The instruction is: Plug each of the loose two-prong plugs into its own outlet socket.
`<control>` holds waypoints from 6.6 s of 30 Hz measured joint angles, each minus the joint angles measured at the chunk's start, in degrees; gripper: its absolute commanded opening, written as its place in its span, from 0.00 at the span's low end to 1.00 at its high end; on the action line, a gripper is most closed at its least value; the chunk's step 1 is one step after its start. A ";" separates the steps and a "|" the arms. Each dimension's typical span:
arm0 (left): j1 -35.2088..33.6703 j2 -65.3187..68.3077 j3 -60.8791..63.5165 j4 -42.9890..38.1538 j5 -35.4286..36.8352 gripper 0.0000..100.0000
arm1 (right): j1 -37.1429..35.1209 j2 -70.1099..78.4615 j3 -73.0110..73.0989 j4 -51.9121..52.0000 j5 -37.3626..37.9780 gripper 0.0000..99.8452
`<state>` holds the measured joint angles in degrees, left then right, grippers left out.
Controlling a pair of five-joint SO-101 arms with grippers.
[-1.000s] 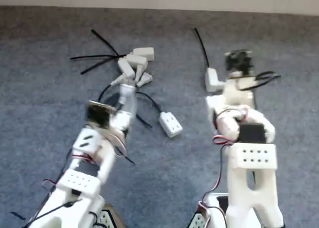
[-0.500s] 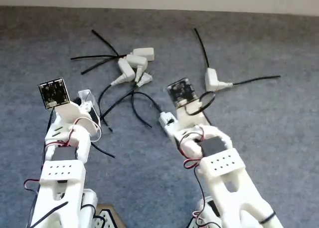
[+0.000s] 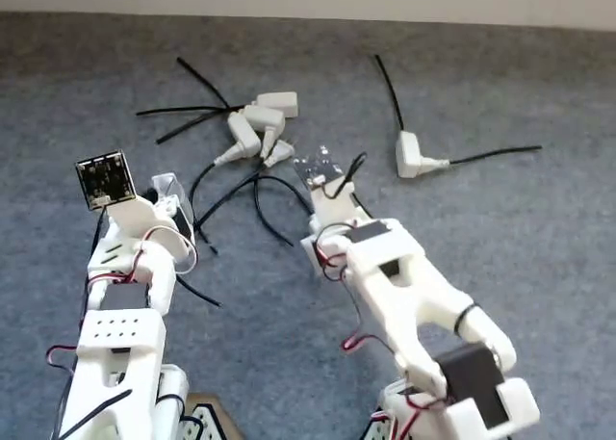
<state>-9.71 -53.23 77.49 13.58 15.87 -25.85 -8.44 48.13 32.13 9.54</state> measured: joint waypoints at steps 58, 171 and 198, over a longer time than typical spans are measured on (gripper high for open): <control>1.32 0.00 0.18 0.00 0.00 0.01 | -10.99 1.23 -3.69 16.09 -10.64 0.04; 35.08 57.85 -99.60 86.95 -13.54 0.01 | 66.55 -44.84 22.42 30.42 -16.62 0.32; 36.75 77.89 -95.47 82.99 -12.31 0.01 | 72.79 -45.45 24.97 27.87 -14.59 0.32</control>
<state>27.03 24.66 -17.98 96.57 3.56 46.95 -53.89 73.10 60.00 -5.05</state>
